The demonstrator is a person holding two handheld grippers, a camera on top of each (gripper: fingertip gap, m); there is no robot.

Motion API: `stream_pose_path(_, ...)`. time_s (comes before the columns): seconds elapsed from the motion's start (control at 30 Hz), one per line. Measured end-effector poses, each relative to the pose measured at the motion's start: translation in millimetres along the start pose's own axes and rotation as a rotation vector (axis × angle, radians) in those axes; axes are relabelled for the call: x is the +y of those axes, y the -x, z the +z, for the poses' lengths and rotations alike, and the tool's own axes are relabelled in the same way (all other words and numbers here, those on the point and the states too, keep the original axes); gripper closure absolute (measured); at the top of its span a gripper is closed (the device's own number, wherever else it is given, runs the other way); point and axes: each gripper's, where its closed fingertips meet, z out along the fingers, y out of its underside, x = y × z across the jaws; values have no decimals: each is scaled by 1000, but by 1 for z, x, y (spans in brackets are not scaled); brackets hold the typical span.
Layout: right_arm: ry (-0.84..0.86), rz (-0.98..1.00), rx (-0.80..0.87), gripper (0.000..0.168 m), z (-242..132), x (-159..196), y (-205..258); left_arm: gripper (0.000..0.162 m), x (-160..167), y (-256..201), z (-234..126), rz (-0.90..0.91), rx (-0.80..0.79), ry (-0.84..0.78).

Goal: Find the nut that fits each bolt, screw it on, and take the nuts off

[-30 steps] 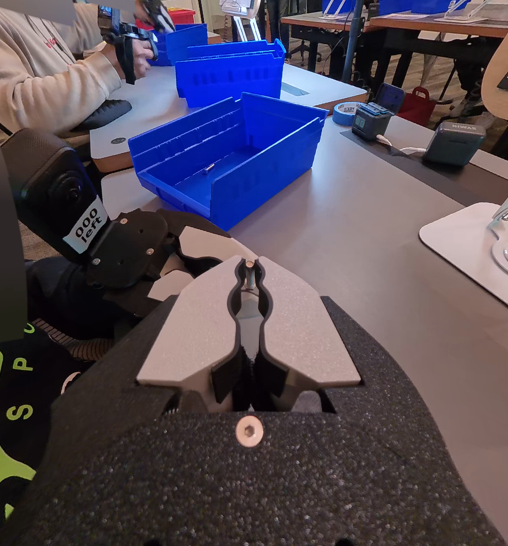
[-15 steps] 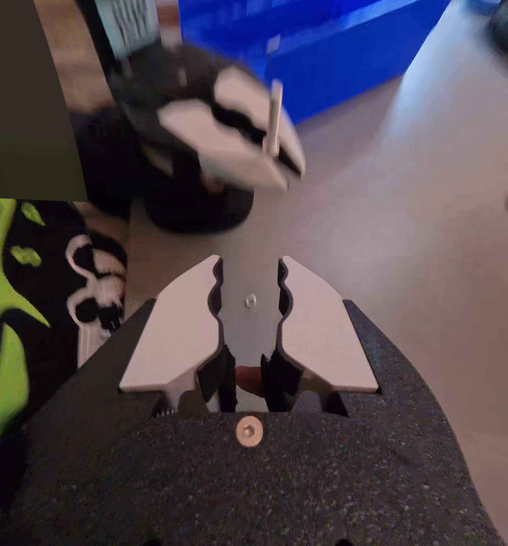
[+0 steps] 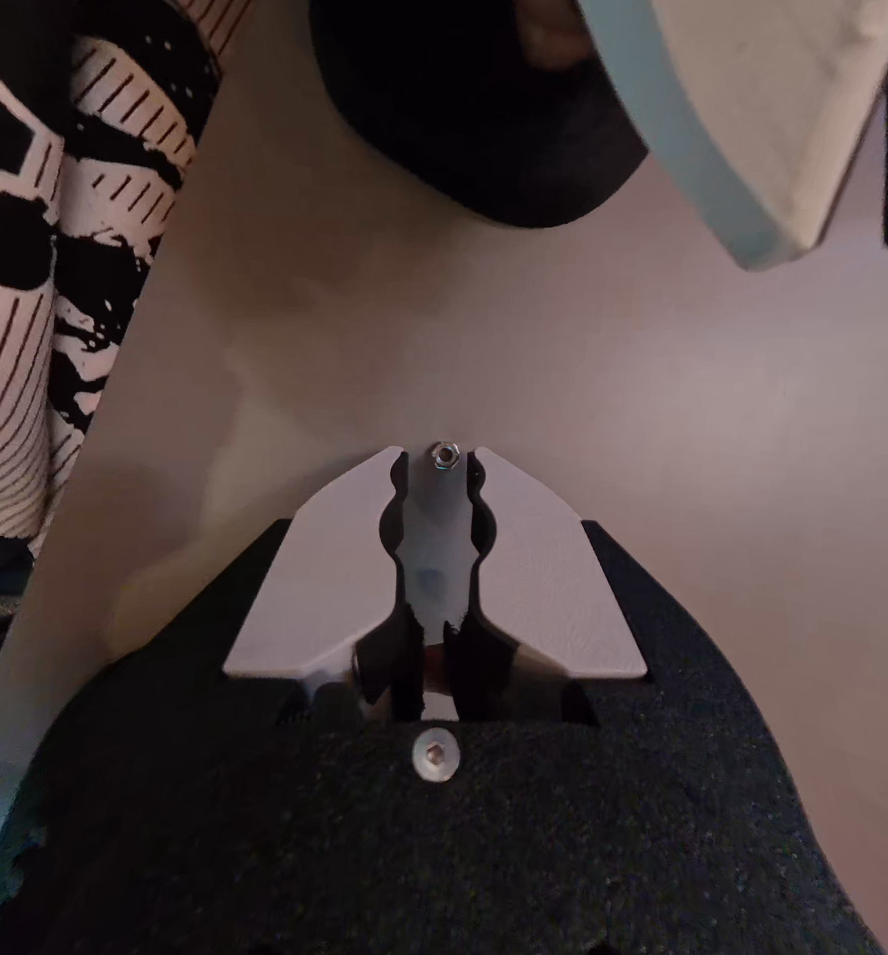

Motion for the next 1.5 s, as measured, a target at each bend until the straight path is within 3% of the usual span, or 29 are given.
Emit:
stream_pose_path(0.33, 27, -147, -80, 147, 3, 0, -1, 152, 1, 0, 0, -9, 4, 2)
stream_pose_path(0.63, 12, -114, -83, 158, 3, 2, -1, 152, 1, -1, 0, -10, 12, 2)
stream_pose_path(0.87, -187, 39, 37, 158, -69, -32, -1, 152, 2, -15, 2, 62, 68, 18)
stream_pose_path(1.07, -287, -123, 77, 158, -132, -79, 21, 152, 12, -52, 5, 141, 271, 88)
stream_pose_path(1.27, -142, -253, -2, 158, -117, -92, 28, 152, 25, -66, 5, 161, 382, 173)
stream_pose_path(1.5, -45, -298, -42, 158, -101, -86, 21, 152, 24, -66, 4, 138, 398, 168)
